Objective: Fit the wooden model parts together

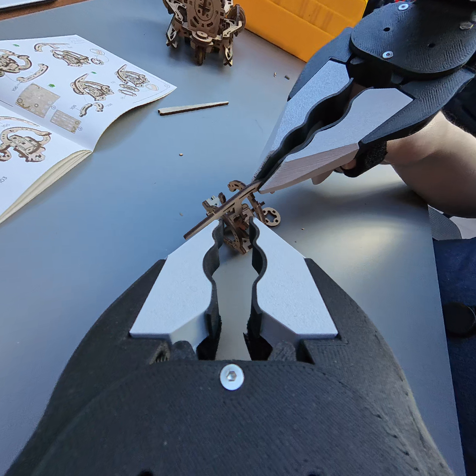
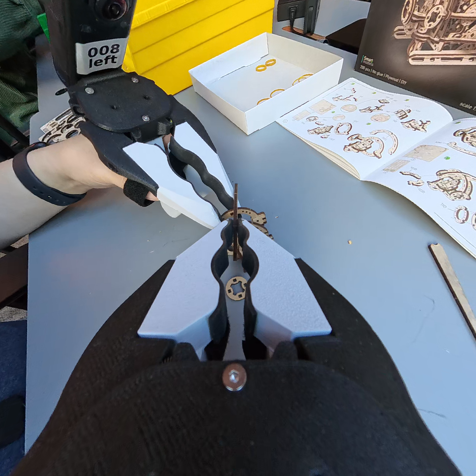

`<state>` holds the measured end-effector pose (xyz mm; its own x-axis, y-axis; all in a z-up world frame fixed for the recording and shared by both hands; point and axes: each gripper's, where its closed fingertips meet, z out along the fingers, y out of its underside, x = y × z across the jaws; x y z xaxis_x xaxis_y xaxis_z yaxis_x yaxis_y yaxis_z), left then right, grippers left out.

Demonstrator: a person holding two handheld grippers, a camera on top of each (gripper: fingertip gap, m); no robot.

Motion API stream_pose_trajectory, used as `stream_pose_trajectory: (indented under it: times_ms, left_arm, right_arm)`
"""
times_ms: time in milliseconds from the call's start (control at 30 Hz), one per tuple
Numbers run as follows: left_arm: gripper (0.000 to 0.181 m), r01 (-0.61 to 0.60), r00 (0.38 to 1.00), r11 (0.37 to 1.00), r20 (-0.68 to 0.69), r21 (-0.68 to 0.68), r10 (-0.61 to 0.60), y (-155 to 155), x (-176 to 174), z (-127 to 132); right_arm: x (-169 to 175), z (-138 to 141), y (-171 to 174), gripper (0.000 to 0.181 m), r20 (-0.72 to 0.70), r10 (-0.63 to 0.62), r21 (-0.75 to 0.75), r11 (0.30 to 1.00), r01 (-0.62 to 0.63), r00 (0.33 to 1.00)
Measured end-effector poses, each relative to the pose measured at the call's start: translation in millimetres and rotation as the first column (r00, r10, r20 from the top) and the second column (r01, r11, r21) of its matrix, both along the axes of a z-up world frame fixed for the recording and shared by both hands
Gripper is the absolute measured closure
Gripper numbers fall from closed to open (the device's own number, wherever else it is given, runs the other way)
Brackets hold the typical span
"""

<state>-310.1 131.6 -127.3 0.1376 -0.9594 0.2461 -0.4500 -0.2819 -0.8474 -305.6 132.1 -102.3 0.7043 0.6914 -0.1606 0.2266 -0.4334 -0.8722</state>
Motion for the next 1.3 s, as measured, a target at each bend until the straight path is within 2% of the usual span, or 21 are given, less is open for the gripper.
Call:
stream_pose_trajectory:
  times_ms: [233,400,467,533,667,900,1100,1300]
  left_arm:
    - [0.158,0.001,0.999,1.000,-0.048,-0.010,-0.001,0.2,-9.2,-5.9]
    - [0.163,0.008,1.000,0.997,0.013,-0.080,-0.007,-4.9,-7.2,1.9]
    - [0.164,0.005,1.000,0.997,0.010,-0.074,-0.004,-4.8,-6.4,1.4]
    - [0.174,0.001,1.000,0.999,-0.016,-0.043,-0.002,-3.5,-7.7,-1.6]
    - [0.175,-0.013,0.998,0.999,-0.064,-0.039,0.011,-2.3,-11.6,-8.3]
    - [0.174,-0.008,1.000,0.996,-0.010,-0.084,0.007,-5.2,-8.3,-3.2]
    - [0.164,-0.072,0.997,0.992,-0.044,-0.104,0.068,1.2,-7.1,-8.0]
    - [0.143,-0.088,0.996,0.992,-0.027,-0.087,0.086,4.0,-1.9,-5.1]
  right_arm:
    - [-1.7,-1.7,-3.2,0.180,0.010,0.019,0.016,1.000,-0.019,1.000]
    - [-3.3,-1.8,-3.5,0.181,0.013,0.039,0.026,0.999,-0.039,0.999]
    - [-3.1,-1.6,-3.1,0.181,0.026,0.045,0.038,0.998,-0.046,0.999]
    - [-2.9,-1.4,-3.1,0.180,0.039,0.053,0.047,0.997,-0.054,0.998]
    - [-5.5,0.1,-3.6,0.180,0.033,0.053,0.054,0.997,-0.055,0.998]
    - [-5.5,-0.9,-2.3,0.180,0.058,0.043,0.068,0.997,-0.047,0.997]
    - [-3.3,2.5,-0.2,0.180,0.065,0.028,0.085,0.996,-0.034,0.997]
    - [-5.8,12.6,-1.2,0.180,0.029,0.055,0.071,0.996,-0.056,0.998]
